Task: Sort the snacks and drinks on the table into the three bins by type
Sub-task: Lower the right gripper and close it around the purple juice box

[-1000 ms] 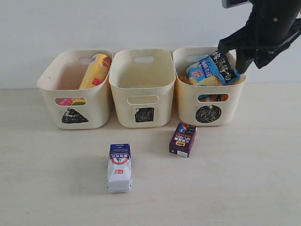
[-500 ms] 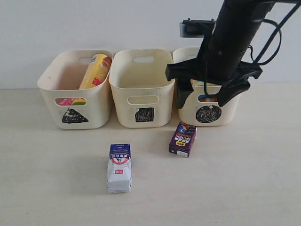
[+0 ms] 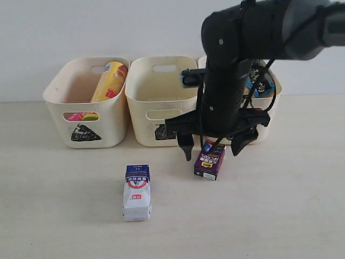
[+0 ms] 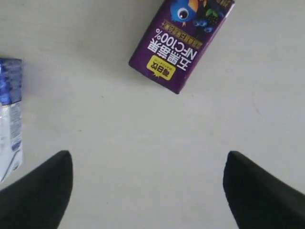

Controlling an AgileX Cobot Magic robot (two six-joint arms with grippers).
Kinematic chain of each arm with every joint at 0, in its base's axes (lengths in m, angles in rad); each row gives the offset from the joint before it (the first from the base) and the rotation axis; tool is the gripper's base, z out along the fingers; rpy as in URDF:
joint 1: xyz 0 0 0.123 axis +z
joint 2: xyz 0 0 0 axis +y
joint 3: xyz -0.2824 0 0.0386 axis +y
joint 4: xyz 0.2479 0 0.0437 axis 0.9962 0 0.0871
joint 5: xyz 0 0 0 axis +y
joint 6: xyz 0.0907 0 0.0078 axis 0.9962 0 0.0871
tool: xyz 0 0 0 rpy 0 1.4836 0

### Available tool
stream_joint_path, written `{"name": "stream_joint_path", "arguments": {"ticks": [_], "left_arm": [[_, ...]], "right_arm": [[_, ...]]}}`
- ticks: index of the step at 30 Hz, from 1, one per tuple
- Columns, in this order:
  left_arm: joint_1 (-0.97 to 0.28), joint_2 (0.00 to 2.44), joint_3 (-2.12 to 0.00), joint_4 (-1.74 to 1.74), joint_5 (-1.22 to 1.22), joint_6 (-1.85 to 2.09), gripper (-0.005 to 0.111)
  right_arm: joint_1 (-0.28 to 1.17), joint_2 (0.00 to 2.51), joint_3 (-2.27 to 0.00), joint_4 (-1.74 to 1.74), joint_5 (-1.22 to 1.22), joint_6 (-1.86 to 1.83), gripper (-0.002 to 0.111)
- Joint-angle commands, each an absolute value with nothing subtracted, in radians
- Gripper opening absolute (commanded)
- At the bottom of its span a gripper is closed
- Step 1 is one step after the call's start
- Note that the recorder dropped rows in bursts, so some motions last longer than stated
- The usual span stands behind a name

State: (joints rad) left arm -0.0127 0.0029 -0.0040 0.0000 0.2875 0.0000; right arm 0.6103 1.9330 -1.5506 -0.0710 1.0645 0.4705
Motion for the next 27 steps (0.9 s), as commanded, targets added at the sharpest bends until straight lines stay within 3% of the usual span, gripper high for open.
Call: {"name": "stream_joint_path", "arguments": {"ticks": [1, 27], "left_arm": [[-0.009, 0.0, 0.0, 0.0, 0.285, 0.009, 0.004], [-0.009, 0.0, 0.0, 0.0, 0.285, 0.009, 0.004]], "right_arm": [[0.607, 1.988, -1.546, -0.09, 0.982, 0.502, 0.077], [0.555, 2.142, -1.546, -0.136, 0.763, 0.56, 0.077]]}}
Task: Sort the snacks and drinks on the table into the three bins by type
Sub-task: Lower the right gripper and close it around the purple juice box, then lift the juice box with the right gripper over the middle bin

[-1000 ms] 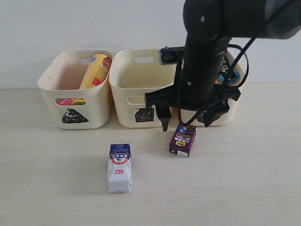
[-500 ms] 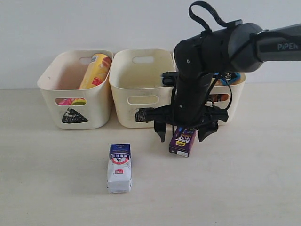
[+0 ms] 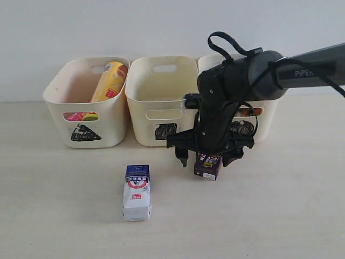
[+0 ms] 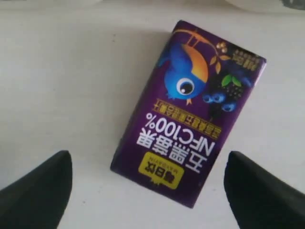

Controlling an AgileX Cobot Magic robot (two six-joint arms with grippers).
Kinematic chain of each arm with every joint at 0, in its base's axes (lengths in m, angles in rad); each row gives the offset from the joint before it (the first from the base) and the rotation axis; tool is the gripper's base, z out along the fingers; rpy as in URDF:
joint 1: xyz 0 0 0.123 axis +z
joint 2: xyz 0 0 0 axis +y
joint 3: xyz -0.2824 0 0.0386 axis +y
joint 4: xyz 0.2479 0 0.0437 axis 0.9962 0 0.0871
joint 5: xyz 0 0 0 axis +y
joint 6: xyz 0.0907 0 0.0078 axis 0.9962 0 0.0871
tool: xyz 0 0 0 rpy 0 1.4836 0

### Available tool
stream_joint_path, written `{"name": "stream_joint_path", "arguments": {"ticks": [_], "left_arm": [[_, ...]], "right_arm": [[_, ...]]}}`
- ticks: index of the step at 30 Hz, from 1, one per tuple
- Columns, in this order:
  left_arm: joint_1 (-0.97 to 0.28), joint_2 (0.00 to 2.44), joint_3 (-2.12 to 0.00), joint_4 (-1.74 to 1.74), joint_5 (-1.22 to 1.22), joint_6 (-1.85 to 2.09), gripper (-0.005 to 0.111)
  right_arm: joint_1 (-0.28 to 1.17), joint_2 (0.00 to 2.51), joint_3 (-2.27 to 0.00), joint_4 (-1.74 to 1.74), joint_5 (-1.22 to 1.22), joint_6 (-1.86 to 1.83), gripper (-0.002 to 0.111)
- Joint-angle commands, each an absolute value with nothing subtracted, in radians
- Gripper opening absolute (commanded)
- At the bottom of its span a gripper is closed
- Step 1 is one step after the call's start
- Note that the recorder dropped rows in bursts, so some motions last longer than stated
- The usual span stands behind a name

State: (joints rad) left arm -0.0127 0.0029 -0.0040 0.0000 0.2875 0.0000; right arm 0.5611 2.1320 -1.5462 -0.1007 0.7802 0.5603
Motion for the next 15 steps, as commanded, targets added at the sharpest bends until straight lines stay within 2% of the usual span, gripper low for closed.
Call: {"name": "stream_joint_path", "arguments": {"ticks": [1, 8, 10, 12, 14, 15], "left_arm": [[-0.009, 0.0, 0.0, 0.0, 0.285, 0.009, 0.004], [-0.009, 0.0, 0.0, 0.0, 0.285, 0.009, 0.004], [-0.009, 0.0, 0.0, 0.0, 0.285, 0.009, 0.004], [-0.009, 0.0, 0.0, 0.0, 0.285, 0.009, 0.004], [-0.009, 0.0, 0.0, 0.0, 0.285, 0.009, 0.004], [-0.009, 0.0, 0.0, 0.0, 0.285, 0.009, 0.004]], "right_arm": [[0.555, 2.151, -1.546, -0.155, 0.761, 0.56, 0.077], [0.555, 2.191, -1.546, -0.17, 0.696, 0.569, 0.076], [0.555, 2.197, -1.546, -0.173, 0.696, 0.571, 0.068], [0.555, 2.196, -1.546, -0.172, 0.7, 0.571, 0.045], [0.555, 2.196, -1.546, -0.172, 0.721, 0.563, 0.004], [0.555, 2.196, -1.546, -0.172, 0.734, 0.542, 0.001]]}}
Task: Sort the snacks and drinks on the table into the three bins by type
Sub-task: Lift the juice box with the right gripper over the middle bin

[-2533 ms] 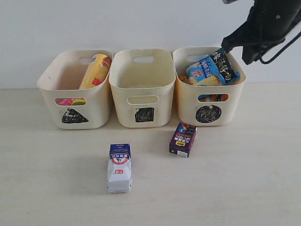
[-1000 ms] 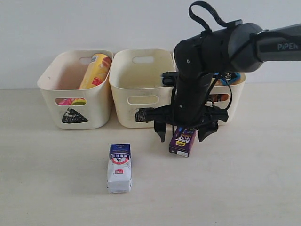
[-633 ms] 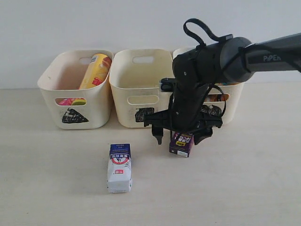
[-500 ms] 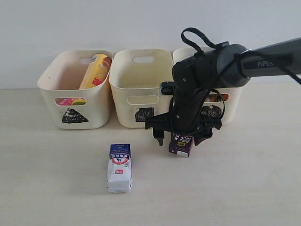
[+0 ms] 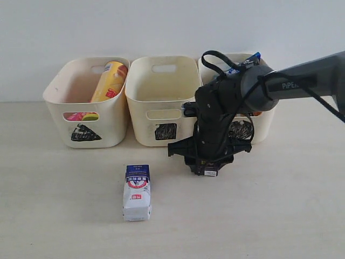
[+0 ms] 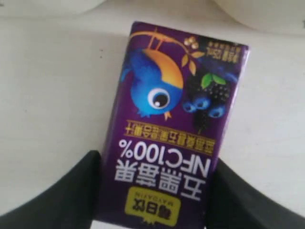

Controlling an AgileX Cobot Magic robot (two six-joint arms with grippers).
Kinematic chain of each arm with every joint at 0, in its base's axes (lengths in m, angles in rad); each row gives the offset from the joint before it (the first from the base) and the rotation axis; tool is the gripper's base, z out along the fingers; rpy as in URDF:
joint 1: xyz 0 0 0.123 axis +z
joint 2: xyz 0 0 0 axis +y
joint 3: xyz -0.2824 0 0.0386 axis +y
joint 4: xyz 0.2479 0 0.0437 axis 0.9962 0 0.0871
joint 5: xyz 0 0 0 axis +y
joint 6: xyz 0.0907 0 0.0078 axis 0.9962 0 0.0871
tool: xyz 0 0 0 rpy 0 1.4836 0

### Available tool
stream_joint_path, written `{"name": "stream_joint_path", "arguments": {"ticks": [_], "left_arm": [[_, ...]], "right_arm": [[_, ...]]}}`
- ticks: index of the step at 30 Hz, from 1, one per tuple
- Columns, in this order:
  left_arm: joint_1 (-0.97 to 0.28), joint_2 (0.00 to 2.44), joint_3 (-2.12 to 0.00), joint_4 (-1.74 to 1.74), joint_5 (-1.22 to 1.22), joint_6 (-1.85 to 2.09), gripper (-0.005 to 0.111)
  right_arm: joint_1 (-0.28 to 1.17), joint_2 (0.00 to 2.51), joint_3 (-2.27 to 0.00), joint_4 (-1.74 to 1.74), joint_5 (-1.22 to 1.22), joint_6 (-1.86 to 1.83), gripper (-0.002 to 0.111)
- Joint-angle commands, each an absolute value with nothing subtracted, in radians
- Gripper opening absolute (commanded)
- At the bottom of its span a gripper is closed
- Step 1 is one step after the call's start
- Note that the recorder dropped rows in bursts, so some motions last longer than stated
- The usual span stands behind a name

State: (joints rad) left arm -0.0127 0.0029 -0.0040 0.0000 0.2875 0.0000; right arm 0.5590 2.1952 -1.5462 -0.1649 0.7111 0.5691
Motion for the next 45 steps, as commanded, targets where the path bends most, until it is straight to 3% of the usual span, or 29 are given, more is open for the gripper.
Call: {"name": "stream_joint_path", "arguments": {"ticks": [1, 26, 39, 45], "left_arm": [[-0.009, 0.0, 0.0, 0.0, 0.285, 0.009, 0.004], [-0.009, 0.0, 0.0, 0.0, 0.285, 0.009, 0.004], [-0.009, 0.0, 0.0, 0.0, 0.285, 0.009, 0.004], [-0.009, 0.0, 0.0, 0.0, 0.285, 0.009, 0.004]], "right_arm": [[0.555, 2.196, -1.546, -0.171, 0.742, 0.524, 0.001], [0.62, 1.932, -1.546, 0.0, 0.895, 0.0, 0.001], [0.627, 1.861, -1.574, 0.014, 0.581, -0.014, 0.0], [0.588, 2.008, -1.815, -0.014, 0.59, -0.014, 0.0]]}}
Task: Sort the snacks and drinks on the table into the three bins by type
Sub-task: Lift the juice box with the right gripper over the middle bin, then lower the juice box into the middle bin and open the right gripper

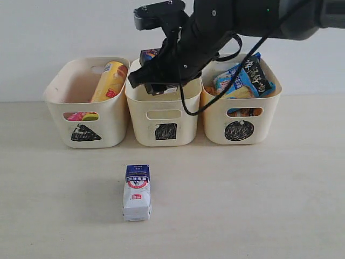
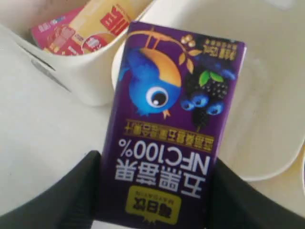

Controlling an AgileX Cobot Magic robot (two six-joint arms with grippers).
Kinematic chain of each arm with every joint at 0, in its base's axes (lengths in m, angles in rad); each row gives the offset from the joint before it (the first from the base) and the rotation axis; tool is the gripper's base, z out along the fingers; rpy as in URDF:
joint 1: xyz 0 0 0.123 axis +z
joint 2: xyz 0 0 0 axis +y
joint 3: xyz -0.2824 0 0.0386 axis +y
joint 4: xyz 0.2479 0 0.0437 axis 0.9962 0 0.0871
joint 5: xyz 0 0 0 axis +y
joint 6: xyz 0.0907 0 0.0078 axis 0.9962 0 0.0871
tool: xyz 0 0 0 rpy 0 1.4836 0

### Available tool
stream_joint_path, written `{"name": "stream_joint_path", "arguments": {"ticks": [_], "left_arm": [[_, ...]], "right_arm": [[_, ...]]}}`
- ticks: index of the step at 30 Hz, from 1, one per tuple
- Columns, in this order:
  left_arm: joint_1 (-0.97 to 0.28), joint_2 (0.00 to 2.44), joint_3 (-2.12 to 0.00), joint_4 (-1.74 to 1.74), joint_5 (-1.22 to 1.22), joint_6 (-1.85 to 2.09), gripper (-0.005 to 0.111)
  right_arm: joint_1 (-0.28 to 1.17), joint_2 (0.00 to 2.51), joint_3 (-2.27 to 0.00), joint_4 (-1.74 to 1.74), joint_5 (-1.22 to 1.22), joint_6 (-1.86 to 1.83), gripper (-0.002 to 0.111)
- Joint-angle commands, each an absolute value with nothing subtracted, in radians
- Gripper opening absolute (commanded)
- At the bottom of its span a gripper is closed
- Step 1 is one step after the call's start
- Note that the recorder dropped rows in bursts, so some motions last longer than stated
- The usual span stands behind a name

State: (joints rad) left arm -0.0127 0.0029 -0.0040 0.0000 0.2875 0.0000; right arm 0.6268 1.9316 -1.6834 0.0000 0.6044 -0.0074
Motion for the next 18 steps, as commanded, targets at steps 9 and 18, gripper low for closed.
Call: {"name": "stream_joint_path", "arguments": {"ticks": [9, 18], "left_arm": [[-0.009, 0.0, 0.0, 0.0, 0.285, 0.009, 0.004], [-0.009, 0.0, 0.0, 0.0, 0.285, 0.009, 0.004]], "right_arm": [[0.515, 2.257, -2.085, -0.009, 0.606, -0.009, 0.0], [0.509, 2.317, -2.133, -0.009, 0.614, -0.009, 0.006]]}}
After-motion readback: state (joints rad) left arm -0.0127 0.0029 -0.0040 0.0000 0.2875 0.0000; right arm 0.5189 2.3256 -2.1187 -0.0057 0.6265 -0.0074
